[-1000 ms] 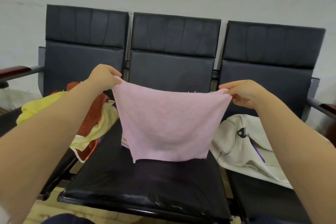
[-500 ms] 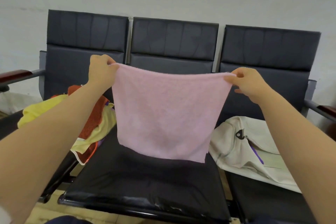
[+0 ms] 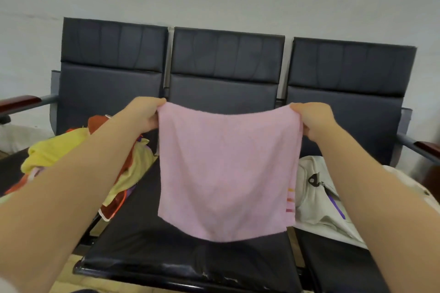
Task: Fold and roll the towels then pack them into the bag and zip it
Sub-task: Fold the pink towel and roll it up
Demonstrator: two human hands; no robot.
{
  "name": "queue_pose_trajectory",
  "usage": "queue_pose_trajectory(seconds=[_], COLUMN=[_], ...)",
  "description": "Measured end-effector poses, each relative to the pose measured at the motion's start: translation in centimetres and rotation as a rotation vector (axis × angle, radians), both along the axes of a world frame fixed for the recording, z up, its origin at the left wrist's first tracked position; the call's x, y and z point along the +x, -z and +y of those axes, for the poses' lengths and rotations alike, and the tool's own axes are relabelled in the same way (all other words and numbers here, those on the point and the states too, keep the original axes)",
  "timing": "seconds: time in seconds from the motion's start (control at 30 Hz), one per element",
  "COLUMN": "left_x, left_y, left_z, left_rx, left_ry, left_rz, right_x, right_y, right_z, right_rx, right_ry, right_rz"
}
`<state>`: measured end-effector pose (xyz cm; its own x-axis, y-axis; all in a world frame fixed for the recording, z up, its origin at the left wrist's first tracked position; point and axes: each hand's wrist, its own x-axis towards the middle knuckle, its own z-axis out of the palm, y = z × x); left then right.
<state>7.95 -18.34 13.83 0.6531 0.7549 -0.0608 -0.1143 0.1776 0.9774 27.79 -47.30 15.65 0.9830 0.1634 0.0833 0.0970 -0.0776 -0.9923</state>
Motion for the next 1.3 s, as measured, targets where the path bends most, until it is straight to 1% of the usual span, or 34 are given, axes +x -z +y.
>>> queue_pose_trajectory(seconds=[0.07, 0.1, 0.17, 0.23, 0.3, 0.37, 0.5, 0.6, 0.67, 0.73, 0.77, 0.8, 0.83, 0.87, 0.93, 0.97, 1.0, 1.03, 1.1, 1.13, 1.17, 1.2, 1.23, 1.3], left_x=[1.0, 1.6, 2.5, 3.2, 3.7, 4.0, 3.2, 2.4, 2.1, 1.9, 2.0, 2.1, 2.2, 2.1, 1.7, 1.6, 1.4, 1.2, 1.1, 1.1, 1.2, 1.3, 1.3, 1.3], left_y=[0.0, -0.2, -0.9, -1.6, -2.0, -2.3, -3.5, -4.1, -3.3, -2.1, -1.5, -0.9, -0.2, 0.1, 0.9, 1.2, 1.4, 1.3, 0.8, 0.5, 0.1, -0.2, -0.5, -1.0], left_z=[-1.7, -2.7, -5.1, -7.5, -9.4, -10.7, -11.0, -10.3, -10.0, -9.2, -8.4, -7.6, -6.7, -6.2, -5.5, -5.2, -5.0, -4.8, -4.5, -4.4, -4.4, -4.4, -4.4, -4.6], left_rx=[-0.085, -0.114, -0.165, -0.126, -0.017, 0.104, 0.266, 0.465, 0.6, 0.801, 0.937, 1.061, 1.133, 1.141, 1.07, 1.048, 1.041, 1.052, 1.091, 1.105, 1.116, 1.104, 1.047, 0.819], left_ry=[0.088, 0.129, 0.173, 0.217, 0.274, 0.285, 0.22, 0.26, 0.233, 0.066, -0.011, -0.02, 0.043, 0.136, 0.284, 0.306, 0.302, 0.278, 0.213, 0.171, 0.117, 0.066, 0.034, 0.05], left_rz=[-0.006, -0.037, -0.118, -0.178, -0.201, -0.184, -0.146, -0.03, -0.067, -0.106, -0.074, -0.011, 0.084, 0.182, 0.321, 0.344, 0.347, 0.349, 0.359, 0.369, 0.361, 0.323, 0.247, 0.079], right_x=[-0.9, -1.6, -3.5, -5.7, -7.6, -8.8, -9.2, -8.2, -7.9, -7.9, -7.8, -7.7, -7.6, -7.5, -7.1, -6.9, -6.6, -6.3, -5.7, -5.5, -5.3, -5.2, -5.0, -4.5], right_y=[0.4, 0.5, 0.4, 0.4, 0.5, 0.5, -0.3, -0.6, -0.6, -0.8, -1.0, -1.1, -1.3, -1.5, -1.9, -2.2, -2.5, -2.7, -2.9, -2.8, -2.7, -2.6, -2.6, -2.6], right_z=[2.1, 3.2, 5.4, 7.1, 8.5, 9.3, 8.9, 8.0, 7.5, 7.0, 6.8, 6.6, 6.4, 6.1, 5.5, 5.1, 4.7, 4.5, 4.3, 4.2, 4.2, 4.2, 4.1, 3.7], right_rx=[-0.031, -0.054, -0.115, -0.165, -0.188, -0.171, -0.001, -0.029, 0.003, 0.007, -0.009, -0.034, -0.071, -0.106, -0.134, -0.147, -0.206, -0.341, -0.68, -0.774, -0.8, -0.769, -0.697, -0.535], right_ry=[0.026, 0.025, -0.007, -0.066, -0.132, -0.187, -0.287, -0.333, -0.336, -0.386, -0.412, -0.438, -0.458, -0.473, -0.486, -0.486, -0.471, -0.437, -0.335, -0.282, -0.232, -0.197, -0.178, -0.195], right_rz=[-0.046, -0.105, -0.278, -0.447, -0.578, -0.643, -0.576, -0.612, -0.574, -0.544, -0.544, -0.558, -0.584, -0.611, -0.63, -0.638, -0.677, -0.756, -0.937, -0.984, -0.996, -0.988, -0.961, -0.865])
